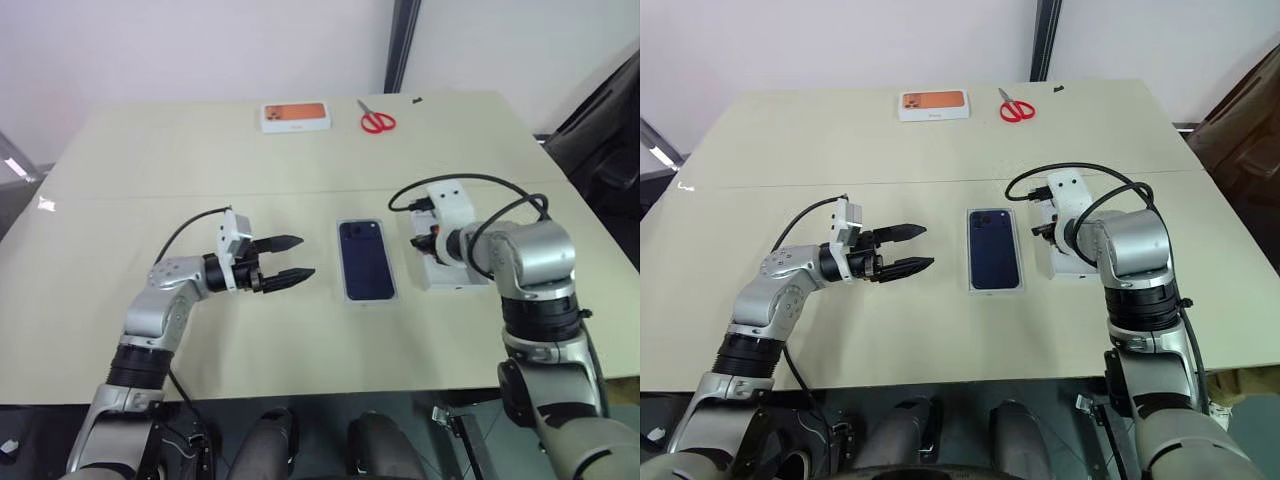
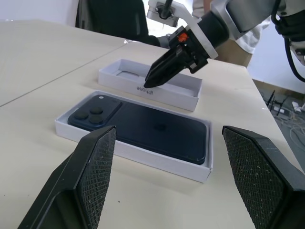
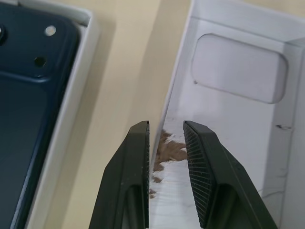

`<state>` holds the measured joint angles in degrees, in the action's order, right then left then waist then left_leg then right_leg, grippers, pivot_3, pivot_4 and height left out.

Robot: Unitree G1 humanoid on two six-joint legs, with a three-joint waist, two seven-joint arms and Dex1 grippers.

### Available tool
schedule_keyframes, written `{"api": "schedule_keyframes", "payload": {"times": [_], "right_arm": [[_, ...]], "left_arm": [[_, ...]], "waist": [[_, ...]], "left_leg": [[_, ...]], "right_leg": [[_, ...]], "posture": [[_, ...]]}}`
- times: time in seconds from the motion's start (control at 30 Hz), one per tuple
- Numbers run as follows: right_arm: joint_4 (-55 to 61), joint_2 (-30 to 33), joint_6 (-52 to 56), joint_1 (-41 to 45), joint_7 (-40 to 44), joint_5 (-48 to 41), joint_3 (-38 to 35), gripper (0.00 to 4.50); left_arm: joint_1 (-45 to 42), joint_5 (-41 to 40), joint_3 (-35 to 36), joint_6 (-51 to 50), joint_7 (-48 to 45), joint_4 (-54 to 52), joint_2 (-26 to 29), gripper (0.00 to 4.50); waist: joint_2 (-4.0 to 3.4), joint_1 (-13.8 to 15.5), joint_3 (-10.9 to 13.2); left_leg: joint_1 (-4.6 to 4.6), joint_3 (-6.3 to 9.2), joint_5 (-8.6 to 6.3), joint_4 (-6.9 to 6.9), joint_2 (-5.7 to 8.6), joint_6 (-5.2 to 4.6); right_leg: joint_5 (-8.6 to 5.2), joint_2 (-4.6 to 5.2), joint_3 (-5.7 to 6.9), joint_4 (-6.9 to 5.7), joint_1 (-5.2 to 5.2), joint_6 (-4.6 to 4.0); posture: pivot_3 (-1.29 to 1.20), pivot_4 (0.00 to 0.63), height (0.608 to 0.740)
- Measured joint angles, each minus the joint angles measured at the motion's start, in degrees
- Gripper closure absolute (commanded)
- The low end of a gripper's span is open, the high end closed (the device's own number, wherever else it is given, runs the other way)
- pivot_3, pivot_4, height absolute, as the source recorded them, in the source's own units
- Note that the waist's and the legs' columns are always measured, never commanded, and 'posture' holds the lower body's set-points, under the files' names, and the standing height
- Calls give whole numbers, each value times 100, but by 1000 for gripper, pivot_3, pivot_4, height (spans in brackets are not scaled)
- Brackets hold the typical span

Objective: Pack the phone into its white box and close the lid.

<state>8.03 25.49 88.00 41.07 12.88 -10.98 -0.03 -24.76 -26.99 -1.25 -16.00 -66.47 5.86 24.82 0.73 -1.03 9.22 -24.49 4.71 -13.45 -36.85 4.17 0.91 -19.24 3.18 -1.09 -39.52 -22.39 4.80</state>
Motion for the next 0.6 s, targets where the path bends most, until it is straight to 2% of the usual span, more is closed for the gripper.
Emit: {"api": "schedule_keyframes", "payload": {"times": [0.43, 0.57, 0.6], "right_arm": [[6, -342, 195, -93, -303, 130, -199, 3305], [-66, -416, 208, -58, -429, 194, -309, 4434], [-72, -421, 207, -56, -458, 205, -311, 4434]], "left_arm": [[-1, 1, -16, -110, 86, -48, -49, 761], [10, 1, -19, -132, 138, -155, -59, 761], [10, 1, -19, -138, 149, -157, -59, 761]], "waist": [[0, 3, 0], [0, 4, 0], [0, 5, 0]], "left_leg": [[0, 0, 0, -1, 0, 0], [1, 0, 0, -1, 0, 0], [1, 0, 0, -2, 0, 0]], "right_leg": [[0, 0, 0, 0, 1, 0], [0, 0, 0, 0, 2, 0], [0, 0, 0, 0, 2, 0]], "posture": [[0, 150, 740], [0, 150, 740], [0, 150, 740]]}}
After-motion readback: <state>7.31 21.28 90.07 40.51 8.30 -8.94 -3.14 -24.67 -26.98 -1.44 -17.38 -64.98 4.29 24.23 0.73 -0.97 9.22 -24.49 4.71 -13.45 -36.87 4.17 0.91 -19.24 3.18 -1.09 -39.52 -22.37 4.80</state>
